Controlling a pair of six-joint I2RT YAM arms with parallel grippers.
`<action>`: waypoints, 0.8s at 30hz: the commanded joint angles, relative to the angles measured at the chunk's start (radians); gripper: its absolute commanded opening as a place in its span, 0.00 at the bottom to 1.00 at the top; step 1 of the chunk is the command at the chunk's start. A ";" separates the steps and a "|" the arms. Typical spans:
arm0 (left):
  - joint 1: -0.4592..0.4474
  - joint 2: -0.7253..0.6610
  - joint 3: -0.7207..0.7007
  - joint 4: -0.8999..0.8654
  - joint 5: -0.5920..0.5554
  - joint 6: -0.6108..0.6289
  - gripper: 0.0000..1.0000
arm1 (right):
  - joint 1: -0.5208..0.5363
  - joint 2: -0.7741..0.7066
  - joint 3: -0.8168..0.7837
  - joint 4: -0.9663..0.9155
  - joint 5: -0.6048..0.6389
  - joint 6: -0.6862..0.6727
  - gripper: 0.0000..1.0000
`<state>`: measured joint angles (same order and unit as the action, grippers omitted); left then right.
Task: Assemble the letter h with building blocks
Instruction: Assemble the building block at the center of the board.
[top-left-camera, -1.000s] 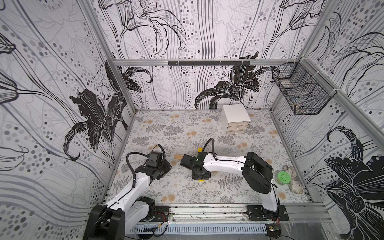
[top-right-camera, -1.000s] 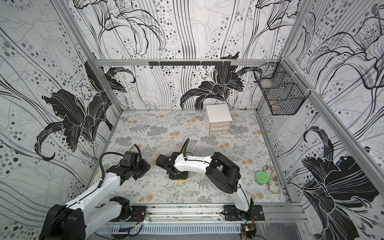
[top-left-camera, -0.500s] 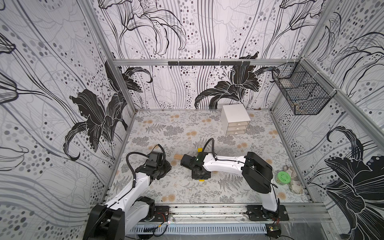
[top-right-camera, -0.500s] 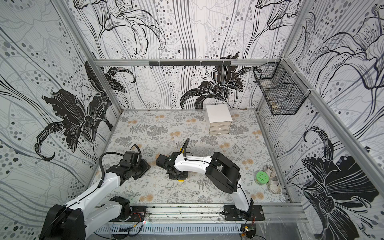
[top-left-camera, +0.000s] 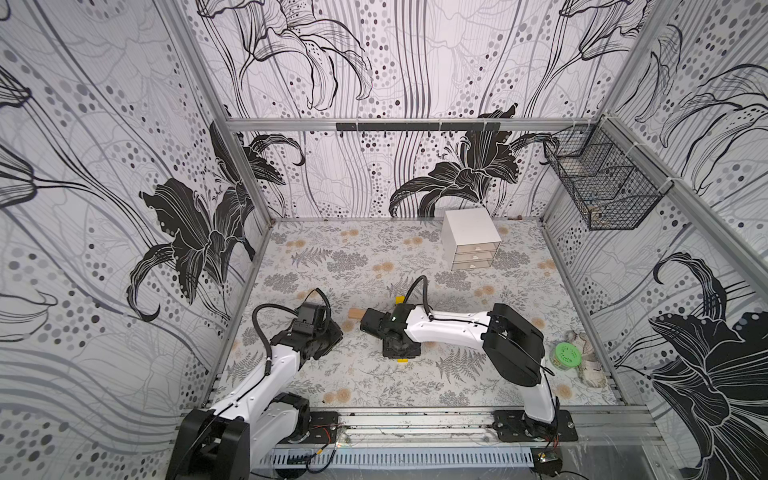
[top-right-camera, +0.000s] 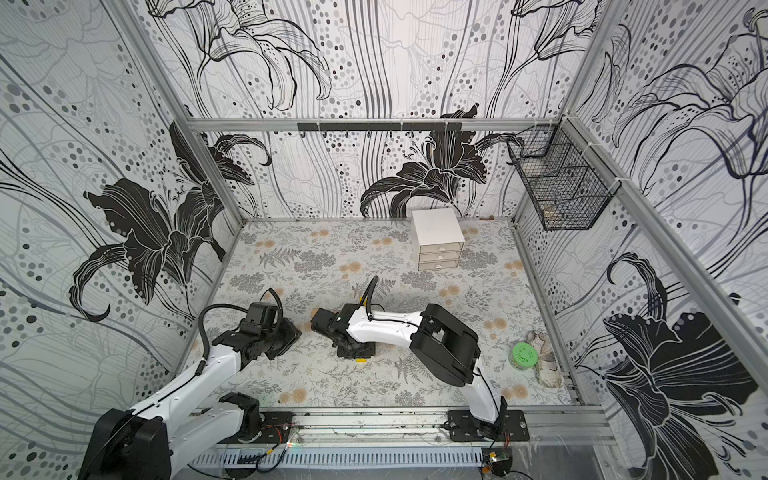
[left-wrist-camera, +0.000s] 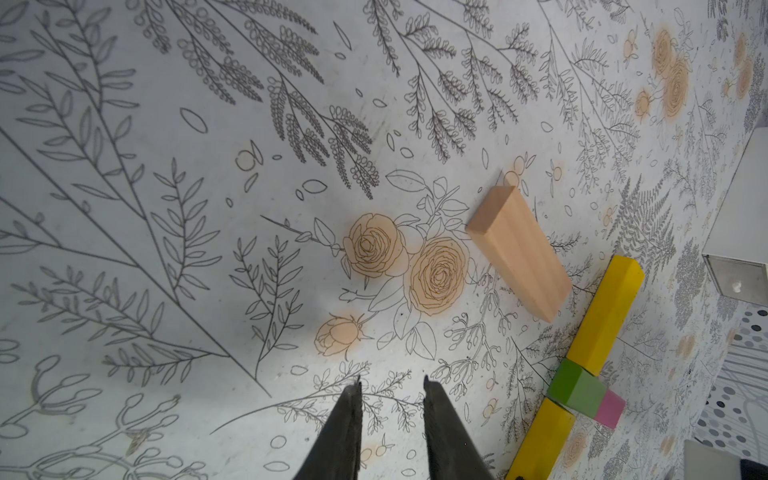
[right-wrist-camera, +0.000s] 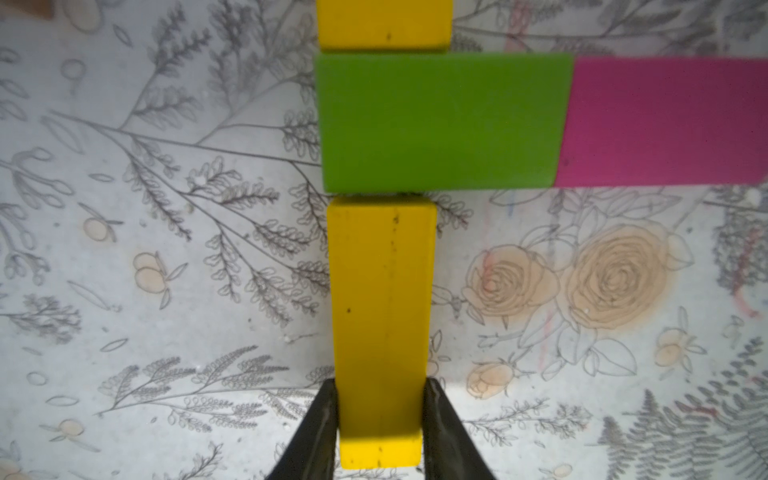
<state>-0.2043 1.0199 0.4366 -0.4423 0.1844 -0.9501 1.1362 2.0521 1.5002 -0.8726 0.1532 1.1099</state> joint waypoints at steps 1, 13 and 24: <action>-0.004 -0.008 0.014 0.002 -0.016 0.018 0.29 | -0.008 0.026 0.014 -0.017 0.012 0.008 0.33; -0.003 -0.012 0.011 0.001 -0.015 0.019 0.29 | -0.007 0.013 -0.003 -0.011 0.013 0.015 0.51; -0.003 0.003 0.016 0.006 -0.015 0.020 0.29 | 0.018 -0.060 -0.015 -0.044 0.062 0.018 0.61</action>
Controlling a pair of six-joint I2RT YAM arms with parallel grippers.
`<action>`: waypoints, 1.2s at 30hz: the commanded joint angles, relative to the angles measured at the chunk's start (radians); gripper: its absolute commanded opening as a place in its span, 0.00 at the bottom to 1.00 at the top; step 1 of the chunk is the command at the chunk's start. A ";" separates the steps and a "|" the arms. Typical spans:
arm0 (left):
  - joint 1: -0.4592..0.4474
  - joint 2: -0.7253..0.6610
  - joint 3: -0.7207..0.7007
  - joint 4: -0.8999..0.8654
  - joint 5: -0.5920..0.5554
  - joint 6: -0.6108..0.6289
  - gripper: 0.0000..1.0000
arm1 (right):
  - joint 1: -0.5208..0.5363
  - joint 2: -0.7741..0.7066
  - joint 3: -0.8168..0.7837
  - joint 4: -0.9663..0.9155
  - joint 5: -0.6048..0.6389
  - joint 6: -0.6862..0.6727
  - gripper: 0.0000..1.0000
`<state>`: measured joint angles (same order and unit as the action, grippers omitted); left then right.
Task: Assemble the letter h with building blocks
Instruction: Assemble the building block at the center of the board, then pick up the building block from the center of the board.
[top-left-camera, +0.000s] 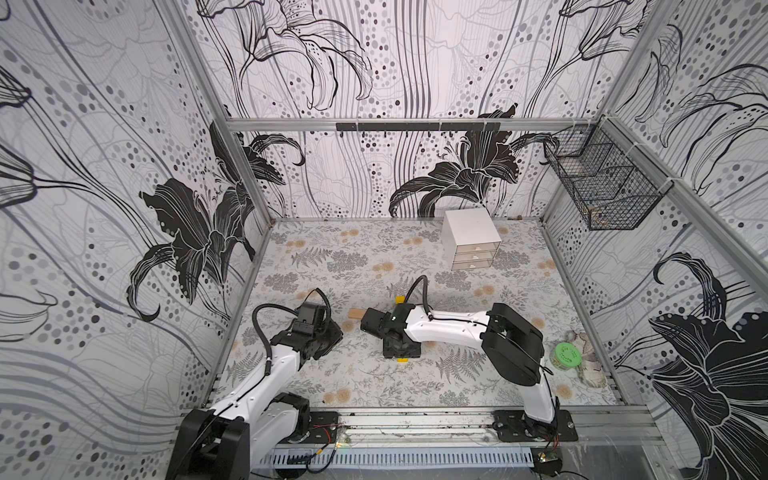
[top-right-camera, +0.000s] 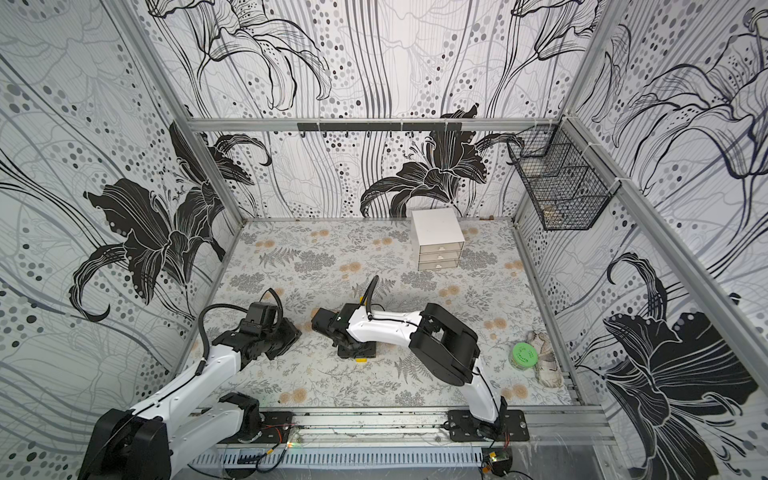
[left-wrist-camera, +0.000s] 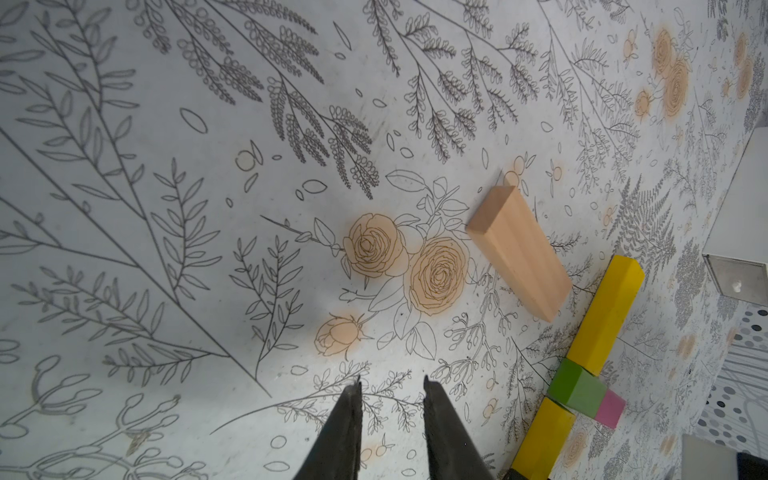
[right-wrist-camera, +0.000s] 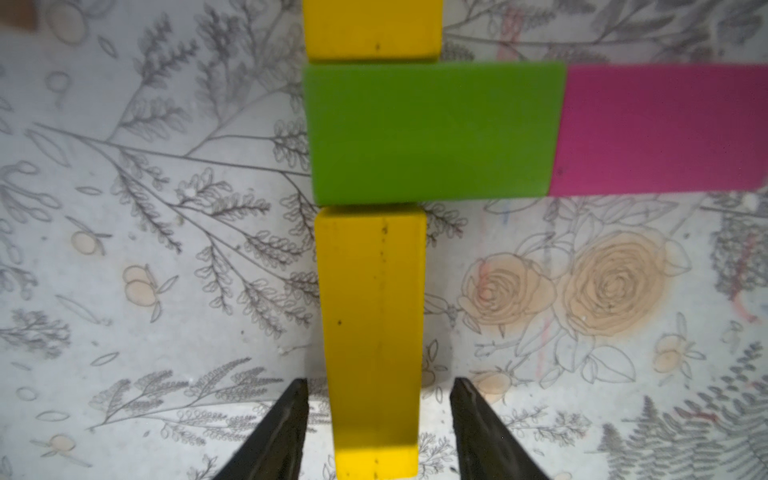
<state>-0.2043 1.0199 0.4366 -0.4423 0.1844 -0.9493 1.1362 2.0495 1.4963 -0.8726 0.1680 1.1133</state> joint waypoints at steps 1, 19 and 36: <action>-0.003 0.007 0.018 0.008 -0.013 0.020 0.29 | 0.027 -0.075 -0.006 -0.064 0.067 0.015 0.63; 0.011 -0.069 0.018 -0.083 -0.105 -0.103 0.38 | -0.099 -0.165 0.189 0.086 -0.171 -0.826 0.82; 0.015 -0.083 0.002 -0.087 -0.117 -0.160 0.43 | -0.118 0.331 0.733 -0.070 -0.152 -1.064 0.83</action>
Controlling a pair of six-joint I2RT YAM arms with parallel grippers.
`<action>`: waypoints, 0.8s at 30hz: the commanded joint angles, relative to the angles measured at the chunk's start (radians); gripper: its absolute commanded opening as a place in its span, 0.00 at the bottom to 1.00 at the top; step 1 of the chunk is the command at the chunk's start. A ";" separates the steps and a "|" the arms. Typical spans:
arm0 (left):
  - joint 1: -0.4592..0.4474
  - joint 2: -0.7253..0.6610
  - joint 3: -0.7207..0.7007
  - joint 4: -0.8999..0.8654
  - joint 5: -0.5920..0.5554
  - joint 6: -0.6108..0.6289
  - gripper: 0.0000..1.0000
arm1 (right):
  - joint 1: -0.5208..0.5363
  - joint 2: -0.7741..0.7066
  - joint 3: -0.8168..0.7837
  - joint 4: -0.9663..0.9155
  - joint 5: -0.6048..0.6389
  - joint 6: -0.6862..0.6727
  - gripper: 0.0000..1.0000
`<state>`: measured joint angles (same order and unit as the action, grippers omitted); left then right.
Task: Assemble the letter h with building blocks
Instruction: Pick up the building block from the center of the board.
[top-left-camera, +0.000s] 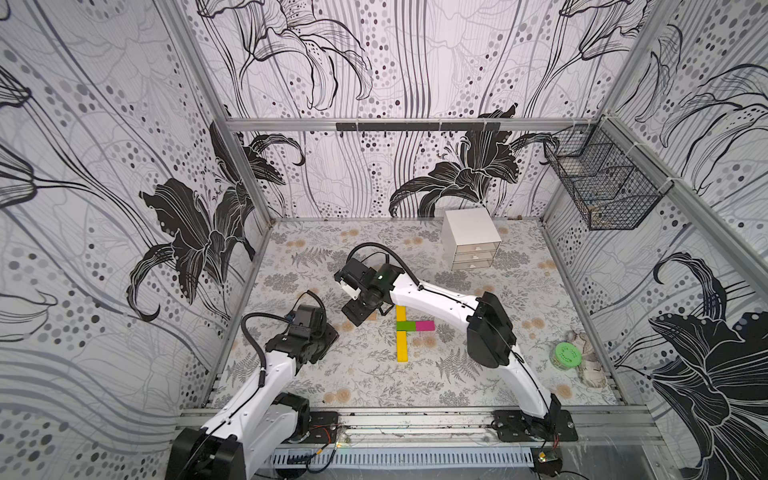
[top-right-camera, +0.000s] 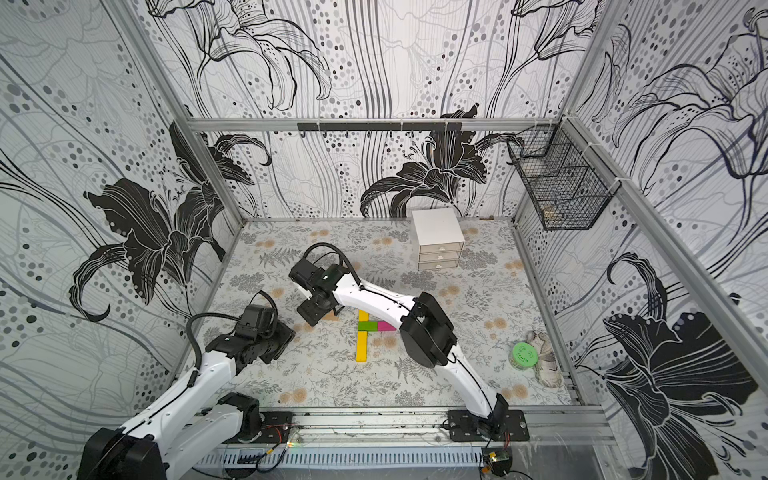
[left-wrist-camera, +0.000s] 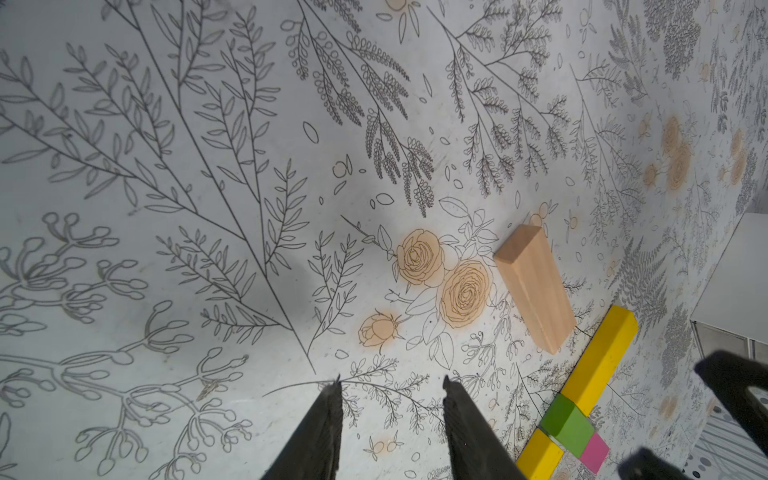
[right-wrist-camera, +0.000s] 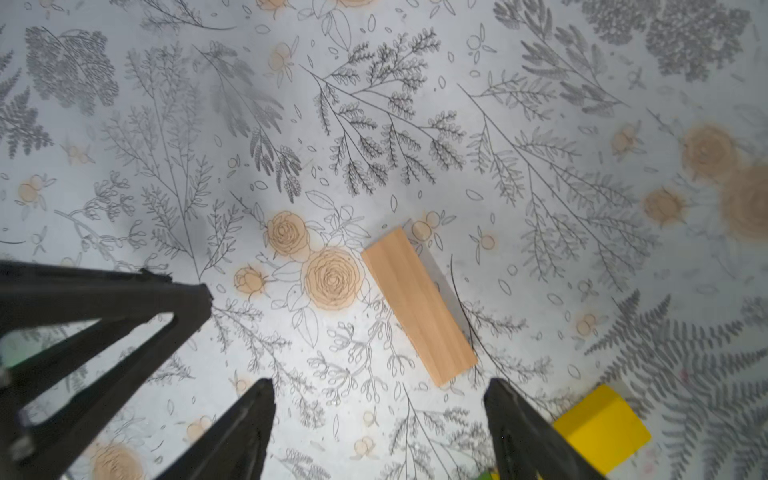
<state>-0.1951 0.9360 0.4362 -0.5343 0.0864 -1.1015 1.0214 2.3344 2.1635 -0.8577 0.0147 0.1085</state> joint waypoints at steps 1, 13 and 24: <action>0.006 0.003 0.001 0.005 -0.017 -0.007 0.43 | -0.004 0.061 0.080 -0.092 0.006 -0.066 0.83; 0.006 0.029 -0.015 0.045 -0.002 -0.002 0.35 | -0.015 0.172 0.114 -0.085 0.002 -0.079 0.80; 0.005 0.038 -0.033 0.069 -0.003 -0.011 0.34 | -0.017 0.260 0.182 -0.114 -0.005 -0.052 0.69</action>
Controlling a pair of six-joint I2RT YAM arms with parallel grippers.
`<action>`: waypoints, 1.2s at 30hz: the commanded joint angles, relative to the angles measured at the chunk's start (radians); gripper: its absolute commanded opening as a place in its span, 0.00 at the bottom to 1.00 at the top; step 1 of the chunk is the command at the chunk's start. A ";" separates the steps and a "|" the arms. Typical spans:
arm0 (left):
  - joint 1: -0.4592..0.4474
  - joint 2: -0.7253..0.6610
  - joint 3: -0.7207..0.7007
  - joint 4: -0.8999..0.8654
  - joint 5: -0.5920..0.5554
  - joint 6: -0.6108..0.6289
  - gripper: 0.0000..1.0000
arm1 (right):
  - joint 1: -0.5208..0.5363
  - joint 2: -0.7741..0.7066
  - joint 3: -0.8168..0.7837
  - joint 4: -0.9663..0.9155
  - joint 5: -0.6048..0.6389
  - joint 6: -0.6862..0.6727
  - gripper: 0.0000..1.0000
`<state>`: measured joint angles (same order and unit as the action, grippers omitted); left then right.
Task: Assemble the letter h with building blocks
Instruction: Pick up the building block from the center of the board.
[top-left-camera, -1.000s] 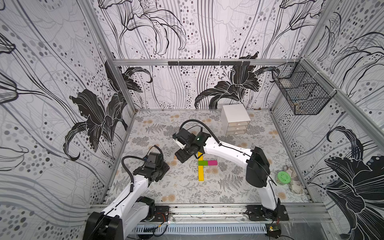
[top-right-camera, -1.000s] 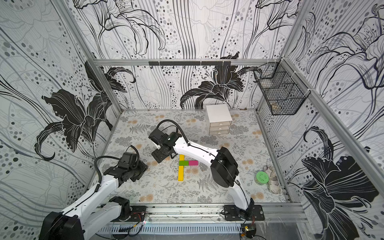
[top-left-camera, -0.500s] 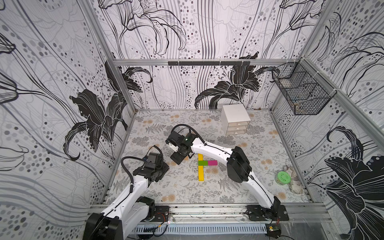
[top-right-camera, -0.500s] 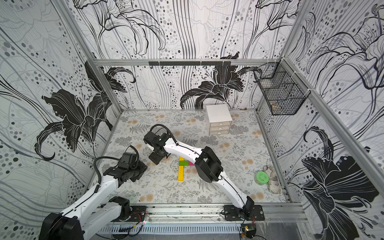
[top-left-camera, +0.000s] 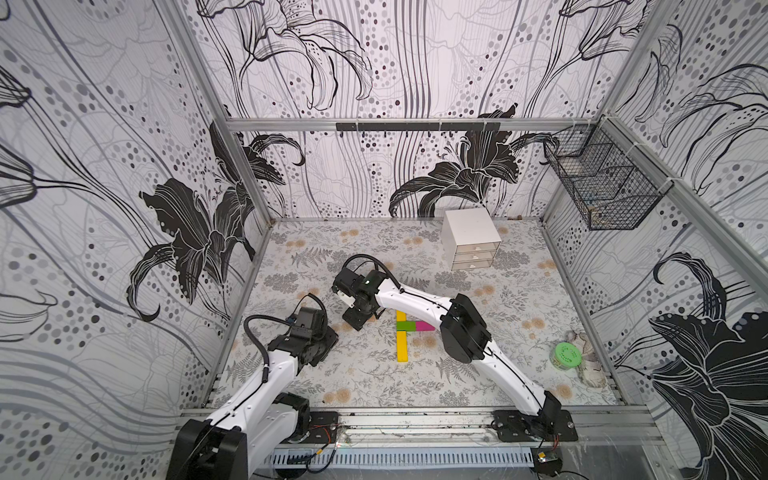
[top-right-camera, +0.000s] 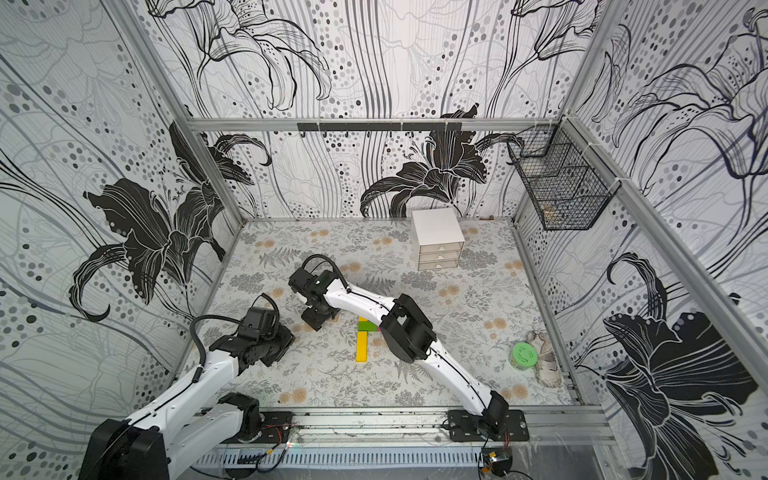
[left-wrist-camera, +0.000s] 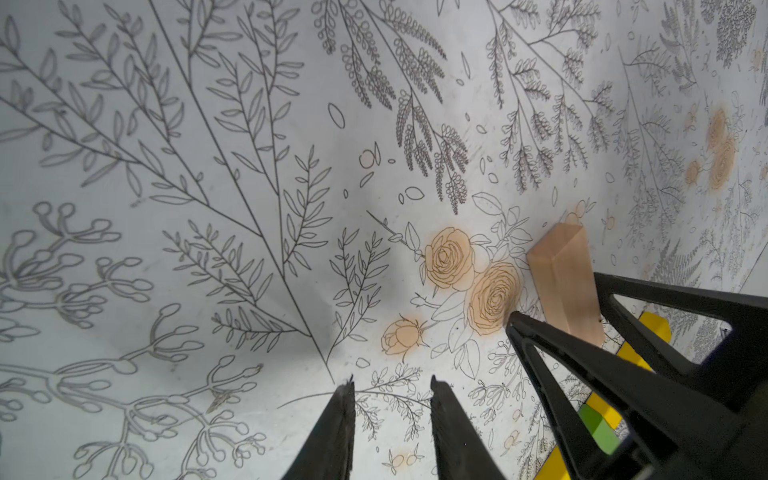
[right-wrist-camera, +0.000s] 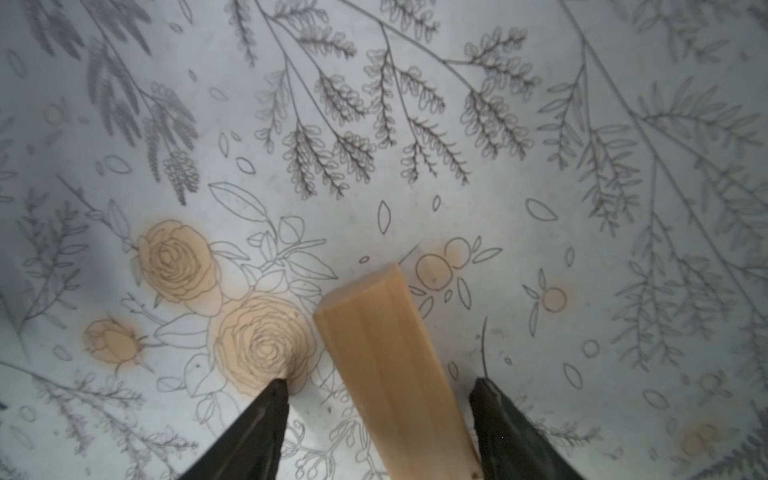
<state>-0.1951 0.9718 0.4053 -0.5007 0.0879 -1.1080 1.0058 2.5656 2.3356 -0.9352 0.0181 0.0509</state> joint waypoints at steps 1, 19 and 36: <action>0.005 0.003 -0.002 0.037 -0.004 -0.006 0.34 | -0.001 0.028 0.005 -0.036 -0.011 0.009 0.67; 0.007 -0.008 -0.005 0.032 0.002 -0.005 0.31 | -0.002 -0.054 -0.076 0.021 0.000 0.119 0.08; 0.006 -0.002 0.003 0.043 0.019 0.043 0.30 | 0.001 -0.264 -0.154 0.035 0.169 0.349 0.00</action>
<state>-0.1951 0.9749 0.4053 -0.4858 0.0956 -1.0924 1.0046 2.3997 2.2078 -0.8898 0.1177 0.3241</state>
